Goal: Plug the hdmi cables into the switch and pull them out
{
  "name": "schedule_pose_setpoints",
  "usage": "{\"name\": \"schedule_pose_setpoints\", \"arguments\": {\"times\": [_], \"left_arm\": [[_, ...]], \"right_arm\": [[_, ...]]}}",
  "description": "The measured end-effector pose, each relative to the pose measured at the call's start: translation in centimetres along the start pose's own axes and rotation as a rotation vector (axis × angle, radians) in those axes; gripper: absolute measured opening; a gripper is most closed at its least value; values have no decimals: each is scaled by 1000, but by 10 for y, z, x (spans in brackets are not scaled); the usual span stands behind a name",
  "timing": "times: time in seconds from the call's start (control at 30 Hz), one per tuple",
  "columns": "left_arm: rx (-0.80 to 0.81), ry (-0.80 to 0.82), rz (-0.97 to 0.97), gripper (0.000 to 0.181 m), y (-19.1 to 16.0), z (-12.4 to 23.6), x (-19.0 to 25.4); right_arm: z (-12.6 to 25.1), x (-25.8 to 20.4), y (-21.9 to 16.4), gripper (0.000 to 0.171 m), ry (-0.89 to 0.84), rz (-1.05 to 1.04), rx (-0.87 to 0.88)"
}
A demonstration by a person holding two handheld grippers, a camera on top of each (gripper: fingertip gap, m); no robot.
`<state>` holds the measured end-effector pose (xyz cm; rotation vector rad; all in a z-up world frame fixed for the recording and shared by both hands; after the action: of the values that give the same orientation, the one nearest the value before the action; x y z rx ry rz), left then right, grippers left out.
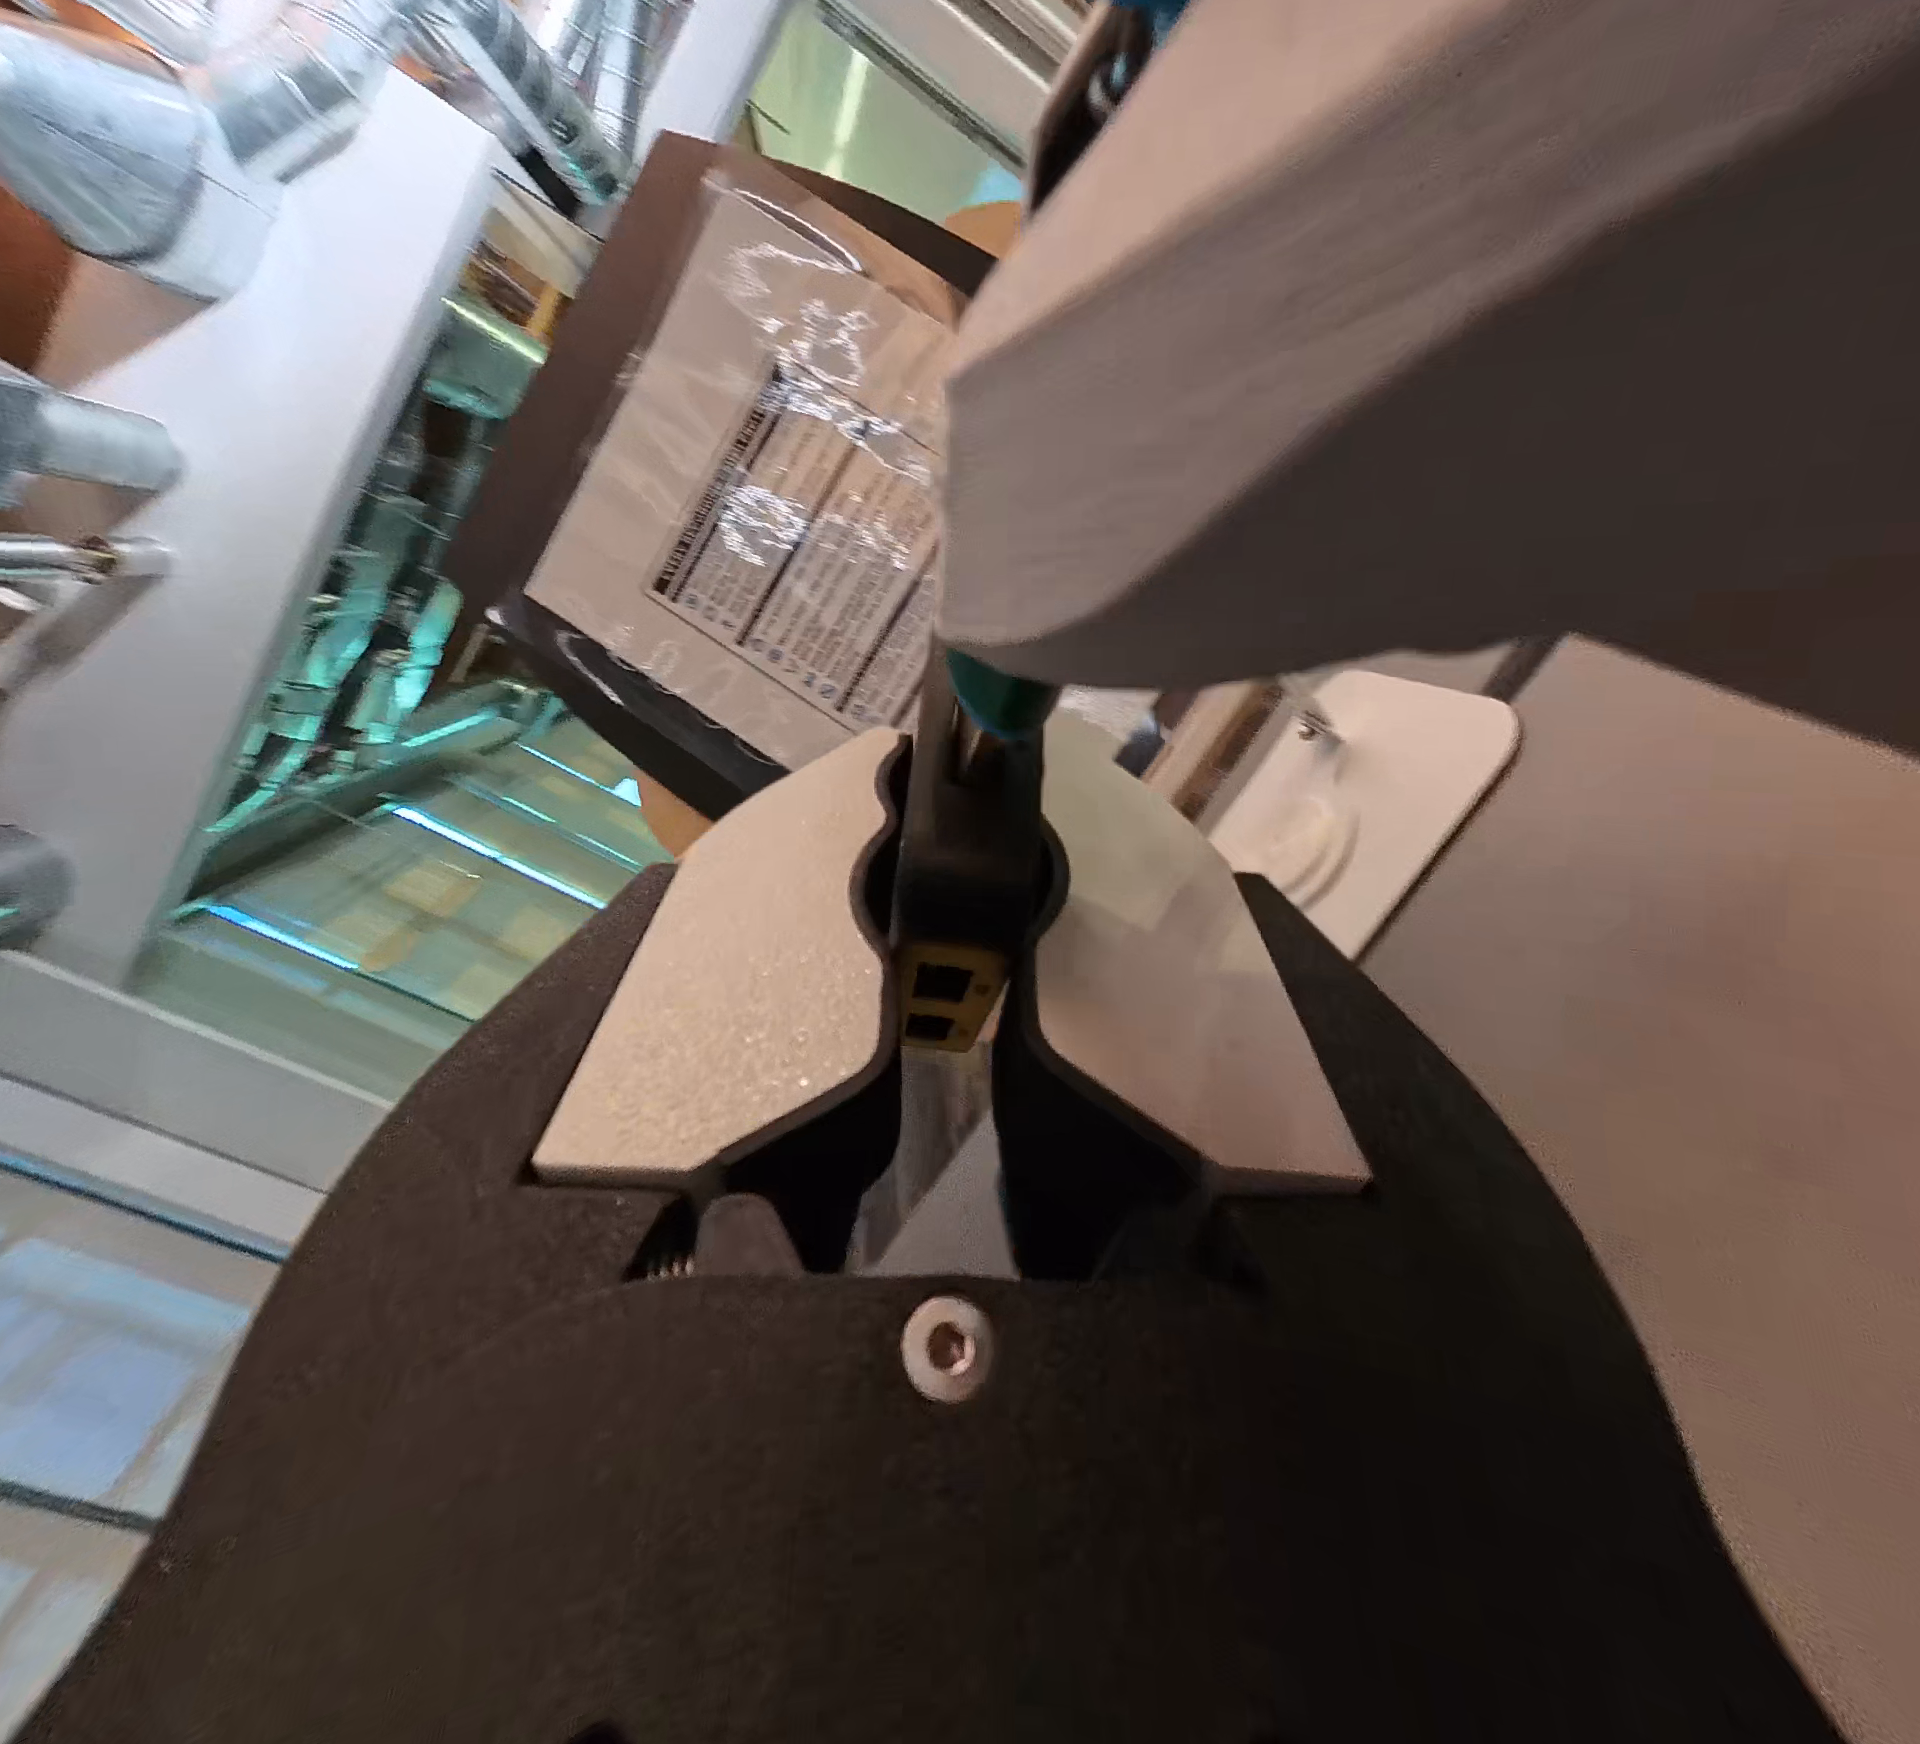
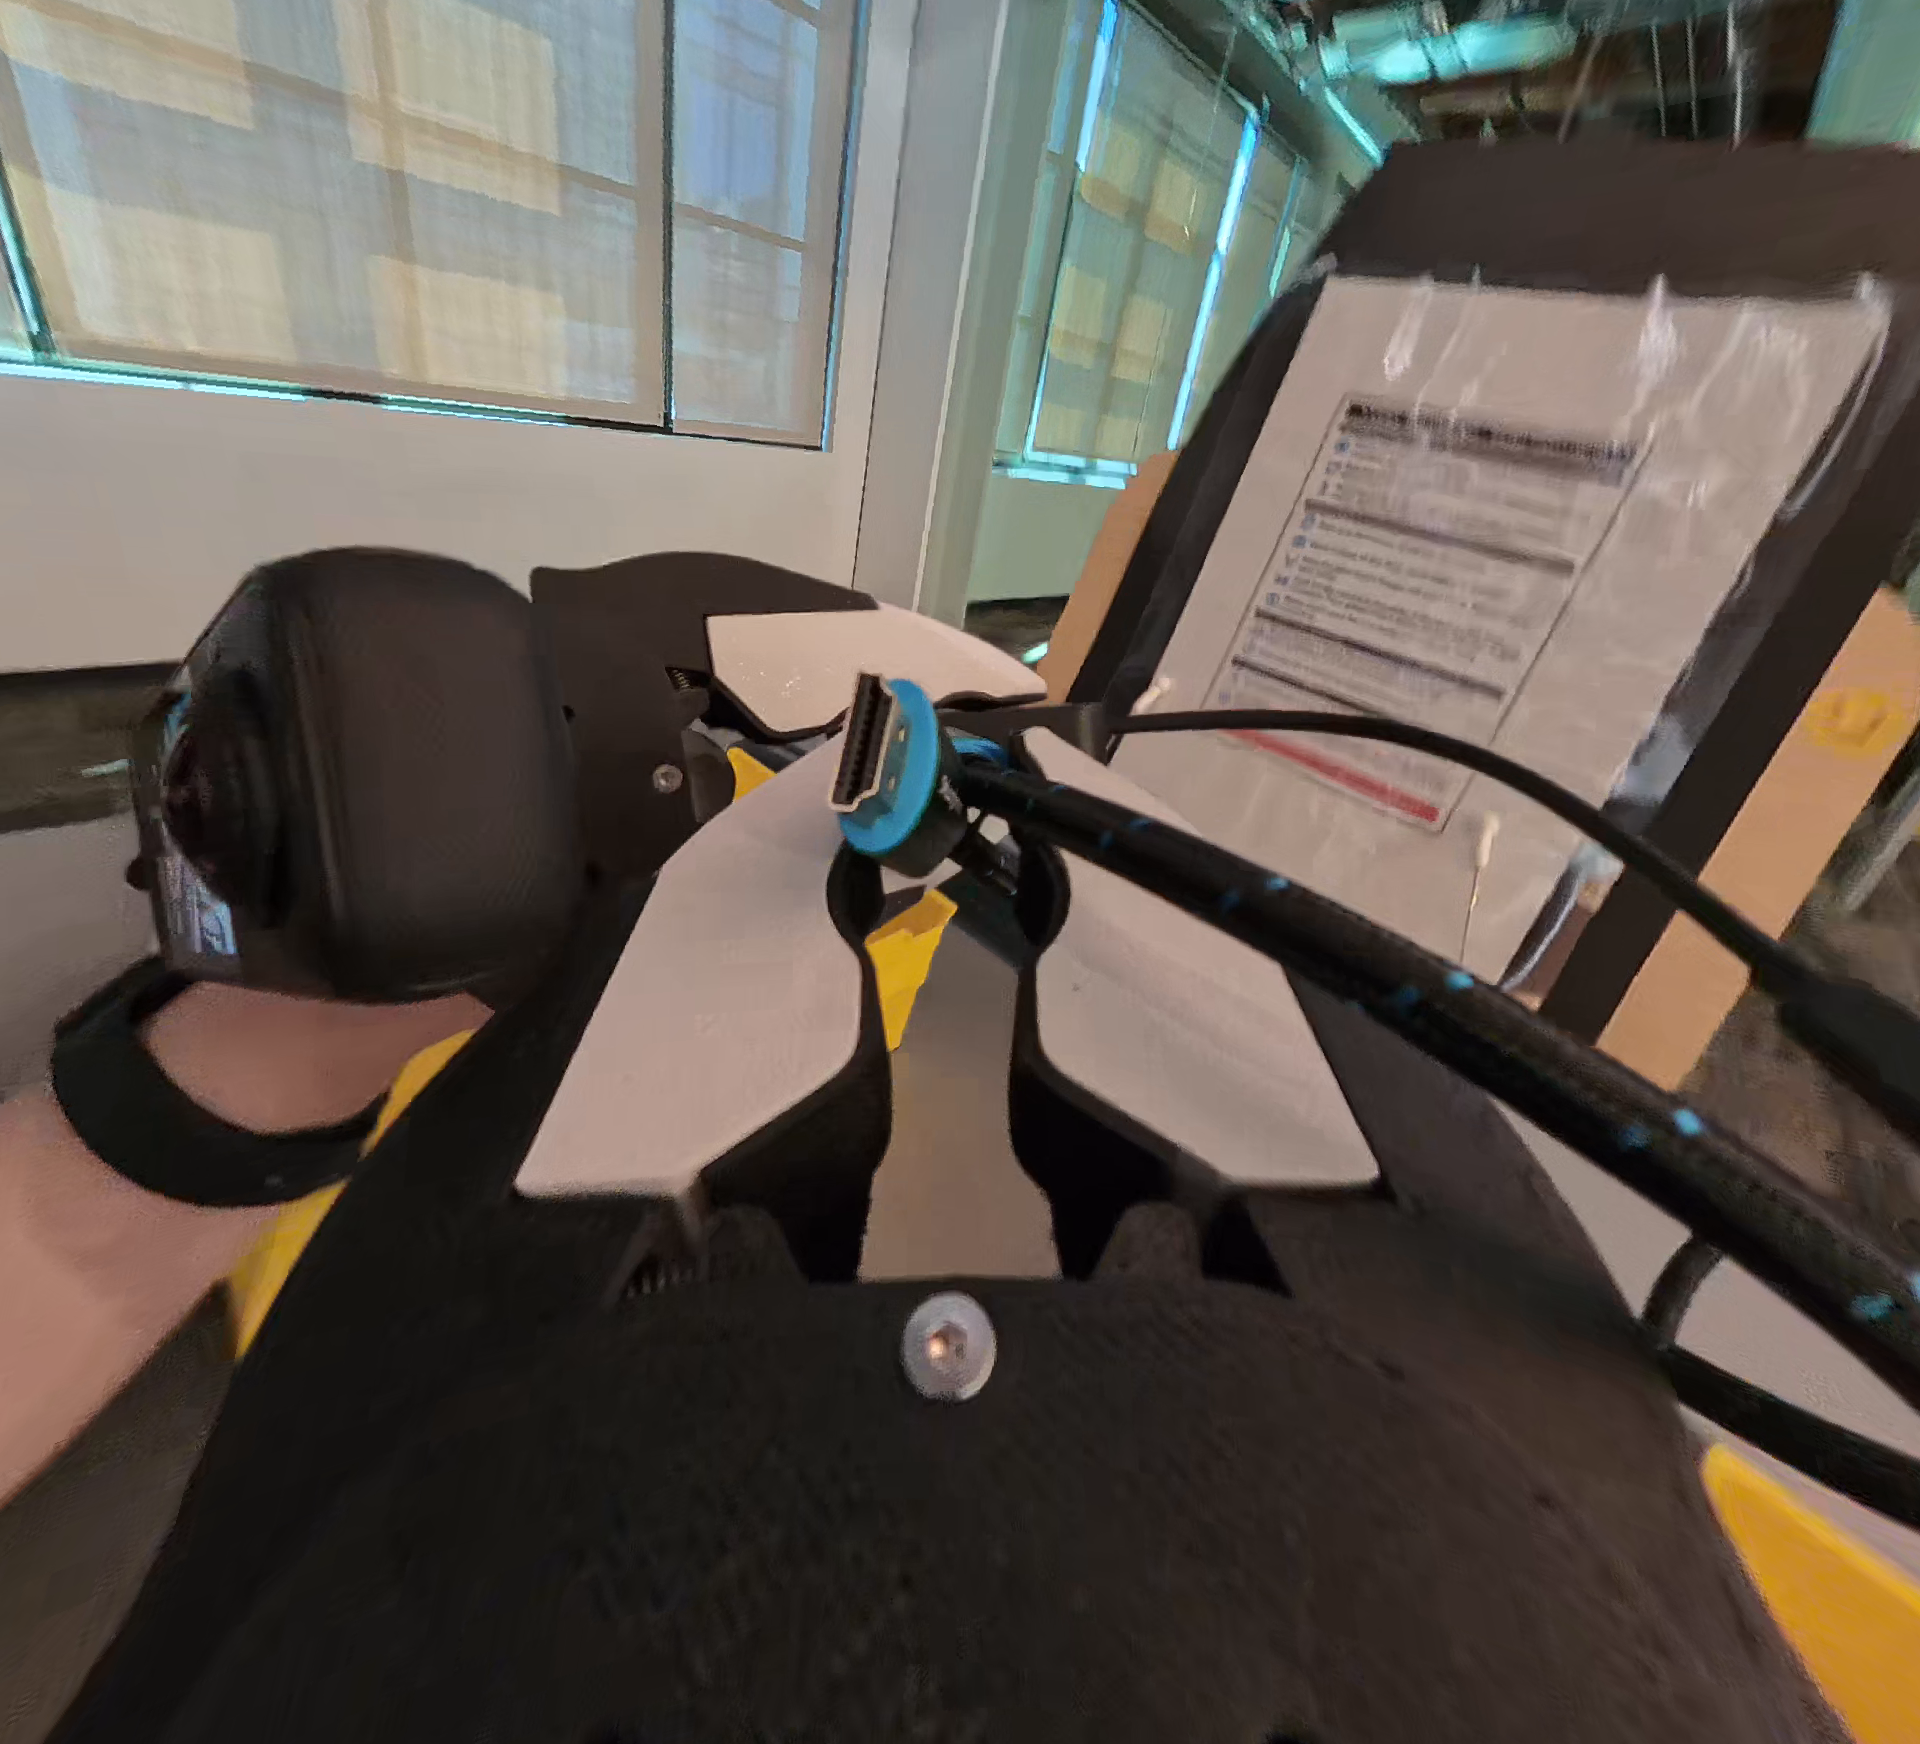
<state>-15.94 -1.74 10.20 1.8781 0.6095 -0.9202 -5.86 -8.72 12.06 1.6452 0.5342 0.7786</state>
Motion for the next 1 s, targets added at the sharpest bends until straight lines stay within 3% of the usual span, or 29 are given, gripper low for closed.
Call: {"name": "schedule_pose_setpoints", "arguments": {"times": [0.13, 0.27, 0.43, 0.63, 1.0], "left_arm": [[68, 133, -69, 14, 2, 6, -5], [94, 179, -80, 14, 3, 10, -7], [70, 194, -145, 14, 5, 9, -4], [42, 224, -171, 14, 10, 10, -5], [24, 191, -243, 14, 14, 10, 6]], "right_arm": [[3, -2, -3, 23, 60, 153, 79], [5, -1, -6, 23, 104, 176, 143], [6, 0, -8, 22, 78, 170, 135], [5, 4, -15, 22, 106, 12, 236], [11, 9, -25, 23, 92, 169, 252]]}}
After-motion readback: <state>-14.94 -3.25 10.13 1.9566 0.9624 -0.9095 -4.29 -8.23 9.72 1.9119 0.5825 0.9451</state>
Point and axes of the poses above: each gripper's, where its closed fingertips meet, z back along the fingers, y out of its top, x = y × z across the jaws, the point moved 9 cm from there along z, back along the fingers, and after that the axes turned 13 degrees about y, right-handed, at the moved point
